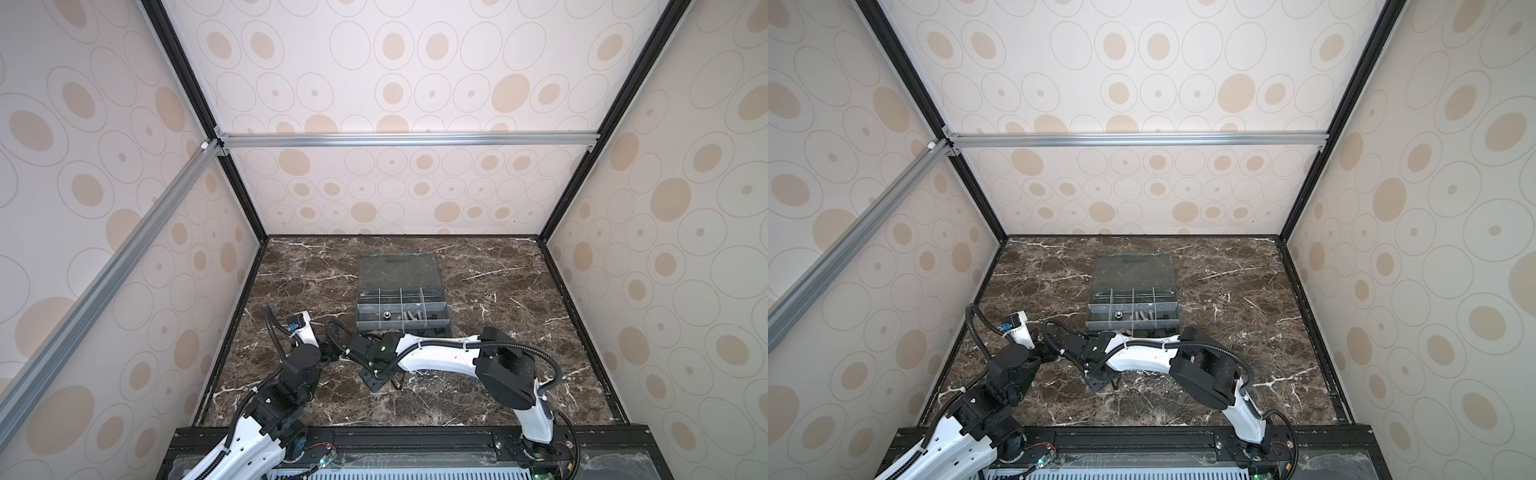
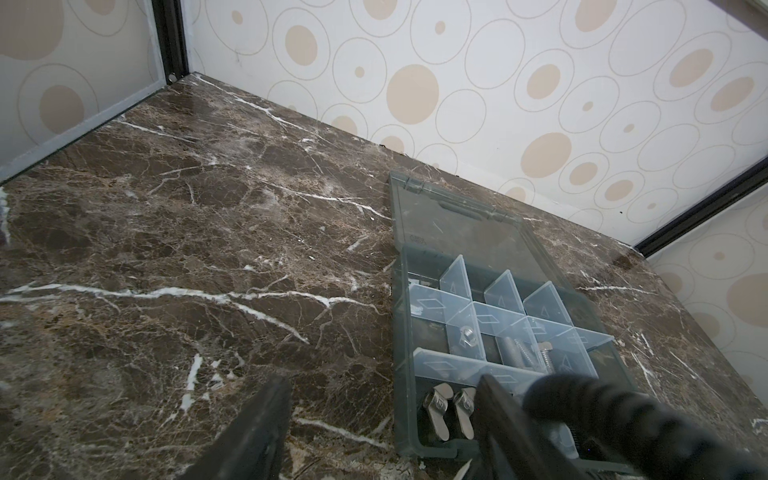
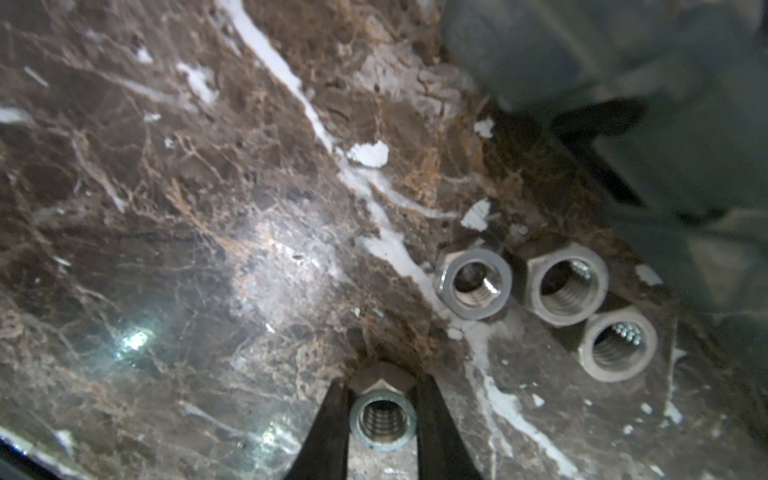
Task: Sort the screws and nuts into containers
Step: 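Lower the right gripper onto a silver hex nut and close, then carry the hex nut with the right gripper into the nut compartment and release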
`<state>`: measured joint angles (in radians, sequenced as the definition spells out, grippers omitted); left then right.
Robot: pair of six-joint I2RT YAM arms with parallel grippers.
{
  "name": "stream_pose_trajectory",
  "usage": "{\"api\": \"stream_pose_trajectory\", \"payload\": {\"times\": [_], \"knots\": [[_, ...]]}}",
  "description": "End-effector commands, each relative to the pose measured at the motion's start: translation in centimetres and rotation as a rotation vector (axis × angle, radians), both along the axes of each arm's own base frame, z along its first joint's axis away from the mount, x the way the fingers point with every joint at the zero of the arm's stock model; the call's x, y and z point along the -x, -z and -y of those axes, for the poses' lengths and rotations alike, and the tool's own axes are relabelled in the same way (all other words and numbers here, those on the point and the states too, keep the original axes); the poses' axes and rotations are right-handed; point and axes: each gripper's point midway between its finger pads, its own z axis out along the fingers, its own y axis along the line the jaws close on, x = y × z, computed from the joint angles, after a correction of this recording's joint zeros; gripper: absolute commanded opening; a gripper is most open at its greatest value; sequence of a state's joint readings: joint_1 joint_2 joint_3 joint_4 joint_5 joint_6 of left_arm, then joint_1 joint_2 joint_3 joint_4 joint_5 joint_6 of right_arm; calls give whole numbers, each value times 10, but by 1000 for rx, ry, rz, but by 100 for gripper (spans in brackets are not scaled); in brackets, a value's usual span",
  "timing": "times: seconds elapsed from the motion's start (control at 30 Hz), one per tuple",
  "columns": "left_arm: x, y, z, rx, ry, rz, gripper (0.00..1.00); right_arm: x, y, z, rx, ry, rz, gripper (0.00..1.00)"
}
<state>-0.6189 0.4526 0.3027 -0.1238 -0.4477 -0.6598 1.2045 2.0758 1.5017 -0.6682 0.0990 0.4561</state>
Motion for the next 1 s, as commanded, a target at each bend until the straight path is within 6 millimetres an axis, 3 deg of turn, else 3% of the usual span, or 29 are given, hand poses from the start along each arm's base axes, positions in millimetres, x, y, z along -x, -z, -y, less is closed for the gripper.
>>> {"api": "stream_pose_trajectory", "payload": {"times": [0.0,0.33,0.5,0.77,0.97], "knots": [[1,-1,-5,24,-26,-4,70,3,4,17,53,12,19,17],[1,2,8,17,43,-33,71,-11,-33,19,-83,63,71,17],[1,0,13,22,68,-40,70,-30,-62,20,-156,90,113,17],[1,15,26,10,128,-109,70,-96,-108,41,-206,160,247,17],[-2,23,44,14,199,-166,70,-149,-111,60,-224,288,292,17]]}}
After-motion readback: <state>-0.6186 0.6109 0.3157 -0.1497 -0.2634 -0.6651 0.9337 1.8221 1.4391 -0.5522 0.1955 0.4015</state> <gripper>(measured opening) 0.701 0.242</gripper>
